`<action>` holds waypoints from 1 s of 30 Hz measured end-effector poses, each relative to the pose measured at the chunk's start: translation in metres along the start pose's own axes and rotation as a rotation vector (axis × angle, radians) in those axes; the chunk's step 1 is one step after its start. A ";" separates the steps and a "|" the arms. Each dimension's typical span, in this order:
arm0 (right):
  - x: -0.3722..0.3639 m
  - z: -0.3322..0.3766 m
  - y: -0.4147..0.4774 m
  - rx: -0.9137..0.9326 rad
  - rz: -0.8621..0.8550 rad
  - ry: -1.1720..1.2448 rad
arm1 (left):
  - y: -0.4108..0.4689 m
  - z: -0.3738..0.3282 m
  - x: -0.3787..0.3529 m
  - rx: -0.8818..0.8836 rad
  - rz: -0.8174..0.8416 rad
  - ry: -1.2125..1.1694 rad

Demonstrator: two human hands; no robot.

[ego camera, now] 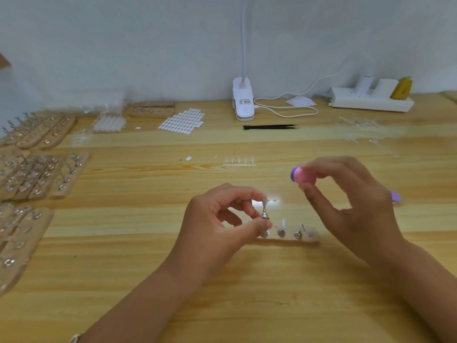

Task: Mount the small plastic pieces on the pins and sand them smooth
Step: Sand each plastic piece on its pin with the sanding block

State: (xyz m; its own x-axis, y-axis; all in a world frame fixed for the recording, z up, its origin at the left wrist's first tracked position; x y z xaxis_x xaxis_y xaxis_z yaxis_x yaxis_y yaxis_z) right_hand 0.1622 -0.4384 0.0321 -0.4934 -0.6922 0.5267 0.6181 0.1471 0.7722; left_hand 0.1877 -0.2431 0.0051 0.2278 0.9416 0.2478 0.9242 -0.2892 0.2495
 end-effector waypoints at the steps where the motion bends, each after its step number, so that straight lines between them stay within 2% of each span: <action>1: 0.002 -0.006 0.002 -0.045 0.024 -0.031 | 0.000 0.001 0.000 0.008 0.000 -0.006; 4: -0.007 -0.037 -0.004 -0.306 0.271 -0.114 | -0.001 0.001 -0.003 0.038 0.030 -0.109; 6: -0.016 -0.048 -0.013 -0.398 0.399 -0.170 | 0.000 0.002 -0.007 0.075 0.061 -0.212; 9: -0.013 -0.030 -0.007 -0.311 0.327 -0.088 | -0.001 0.005 -0.011 0.133 0.084 -0.290; 13: -0.018 0.006 -0.002 -0.269 0.273 0.283 | -0.002 0.003 -0.015 0.123 0.090 -0.303; 19: -0.018 0.025 0.005 -0.284 0.154 0.402 | -0.004 0.001 -0.016 0.044 0.088 -0.288; 22: -0.020 0.025 0.004 -0.350 0.214 0.480 | -0.007 -0.001 -0.017 -0.028 0.069 -0.086; 25: -0.011 0.018 0.006 -0.400 0.331 0.469 | -0.009 -0.008 -0.016 -0.171 0.020 0.393; 27: 0.001 0.006 0.007 -0.422 0.441 0.399 | -0.008 -0.005 -0.016 -0.169 0.073 0.601; 30: 0.008 -0.008 -0.004 -0.477 0.586 0.350 | -0.009 0.007 -0.016 -0.102 0.179 0.725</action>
State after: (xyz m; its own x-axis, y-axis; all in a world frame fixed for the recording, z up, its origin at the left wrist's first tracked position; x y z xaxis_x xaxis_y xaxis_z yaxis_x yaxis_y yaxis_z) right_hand 0.1604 -0.4499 0.0301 0.1596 -0.7878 0.5949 0.9474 0.2916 0.1321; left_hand 0.1782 -0.2546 -0.0078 0.0800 0.5398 0.8380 0.8510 -0.4747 0.2245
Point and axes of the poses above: each hand's wrist, its own y-axis towards the middle knuckle, its own x-axis out of the back of the hand, z = x × y, the point moved 7 cm from there along y, towards the middle knuckle, and after that the axes turned 4 degrees about y, right-handed, at the moved point
